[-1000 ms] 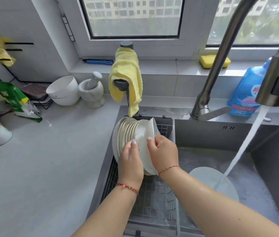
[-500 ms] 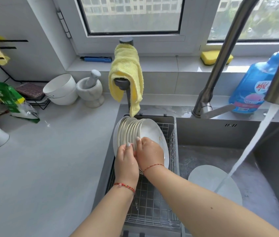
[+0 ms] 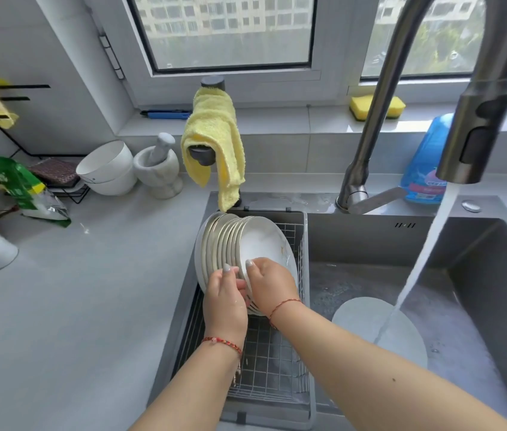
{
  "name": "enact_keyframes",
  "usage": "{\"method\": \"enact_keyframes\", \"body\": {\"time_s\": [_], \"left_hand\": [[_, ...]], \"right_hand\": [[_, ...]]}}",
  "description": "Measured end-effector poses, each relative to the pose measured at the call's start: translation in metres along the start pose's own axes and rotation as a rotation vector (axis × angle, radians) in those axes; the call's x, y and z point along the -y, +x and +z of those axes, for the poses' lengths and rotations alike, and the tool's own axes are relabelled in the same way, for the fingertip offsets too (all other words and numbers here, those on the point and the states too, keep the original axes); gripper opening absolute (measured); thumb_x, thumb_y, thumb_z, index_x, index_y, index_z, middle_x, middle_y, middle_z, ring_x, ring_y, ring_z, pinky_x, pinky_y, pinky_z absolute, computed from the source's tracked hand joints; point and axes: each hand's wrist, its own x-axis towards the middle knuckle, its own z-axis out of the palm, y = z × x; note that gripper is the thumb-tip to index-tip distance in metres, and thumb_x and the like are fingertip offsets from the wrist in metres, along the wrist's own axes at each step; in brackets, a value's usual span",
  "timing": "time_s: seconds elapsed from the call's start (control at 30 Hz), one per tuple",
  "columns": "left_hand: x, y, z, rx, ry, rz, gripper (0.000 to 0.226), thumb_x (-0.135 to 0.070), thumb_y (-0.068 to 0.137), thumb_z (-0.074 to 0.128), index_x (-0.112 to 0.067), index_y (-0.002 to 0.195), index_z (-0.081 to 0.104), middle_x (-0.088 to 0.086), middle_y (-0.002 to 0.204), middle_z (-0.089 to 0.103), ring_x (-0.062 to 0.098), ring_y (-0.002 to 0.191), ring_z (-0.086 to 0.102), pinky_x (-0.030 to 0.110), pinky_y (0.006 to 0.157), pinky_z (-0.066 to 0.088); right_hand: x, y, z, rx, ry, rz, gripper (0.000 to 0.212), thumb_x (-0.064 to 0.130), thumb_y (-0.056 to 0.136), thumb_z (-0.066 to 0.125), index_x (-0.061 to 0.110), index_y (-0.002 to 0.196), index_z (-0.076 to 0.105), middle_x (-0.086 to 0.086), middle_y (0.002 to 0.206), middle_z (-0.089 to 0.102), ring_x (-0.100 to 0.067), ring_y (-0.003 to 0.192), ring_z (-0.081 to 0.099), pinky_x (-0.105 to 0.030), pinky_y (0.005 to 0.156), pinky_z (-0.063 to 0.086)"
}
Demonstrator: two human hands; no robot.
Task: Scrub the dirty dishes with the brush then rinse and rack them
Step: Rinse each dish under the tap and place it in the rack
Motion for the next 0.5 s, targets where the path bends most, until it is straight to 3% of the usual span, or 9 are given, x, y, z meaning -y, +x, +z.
{"method": "enact_keyframes", "body": {"time_s": [0.07,0.13,0.3,0.4,0.5], "left_hand": [[-0.001,-0.007,0.005,-0.031,-0.022,0.019,0.035,-0.032,0.106,0.033,-0.014,0.1,0.062,0.005,0.084,0.062,0.017,0.075,0.06,0.032,0.071,0.05],[-0.001,-0.014,0.01,-0.045,-0.05,0.036,0.034,-0.03,0.106,0.034,-0.014,0.097,0.063,0.005,0.082,0.061,0.017,0.071,0.058,0.031,0.068,0.05],[-0.006,-0.034,0.034,0.052,-0.066,0.053,0.03,-0.022,0.105,0.038,-0.008,0.093,0.061,0.005,0.076,0.059,0.017,0.068,0.055,0.031,0.067,0.051],[-0.011,-0.045,0.056,0.184,-0.046,0.028,0.022,-0.011,0.102,0.043,0.001,0.092,0.058,0.004,0.069,0.054,0.015,0.063,0.05,0.027,0.06,0.048],[-0.007,-0.049,0.085,0.31,0.046,0.011,0.019,-0.014,0.098,0.048,-0.002,0.089,0.061,0.005,0.068,0.059,0.021,0.068,0.056,0.038,0.07,0.056]], "right_hand": [[-0.003,-0.006,-0.007,-0.052,0.002,-0.006,0.034,0.034,0.102,0.035,0.012,0.096,0.061,-0.003,0.084,0.062,-0.018,0.078,0.052,-0.027,0.063,0.034],[-0.008,-0.013,-0.015,-0.11,0.019,-0.011,0.033,0.032,0.101,0.037,0.01,0.098,0.062,-0.005,0.087,0.063,-0.019,0.079,0.053,-0.028,0.062,0.035],[-0.031,-0.026,-0.036,-0.209,0.099,0.011,0.031,0.027,0.099,0.042,0.007,0.083,0.061,-0.006,0.08,0.064,-0.022,0.073,0.055,-0.03,0.062,0.042],[-0.051,-0.03,-0.056,-0.26,0.14,0.072,0.032,0.023,0.097,0.044,0.012,0.066,0.05,-0.001,0.065,0.053,-0.017,0.063,0.045,-0.028,0.055,0.034],[-0.073,-0.033,-0.078,-0.304,0.13,0.147,0.036,0.023,0.097,0.044,0.014,0.062,0.045,0.002,0.061,0.048,-0.017,0.062,0.043,-0.027,0.051,0.03]]}}
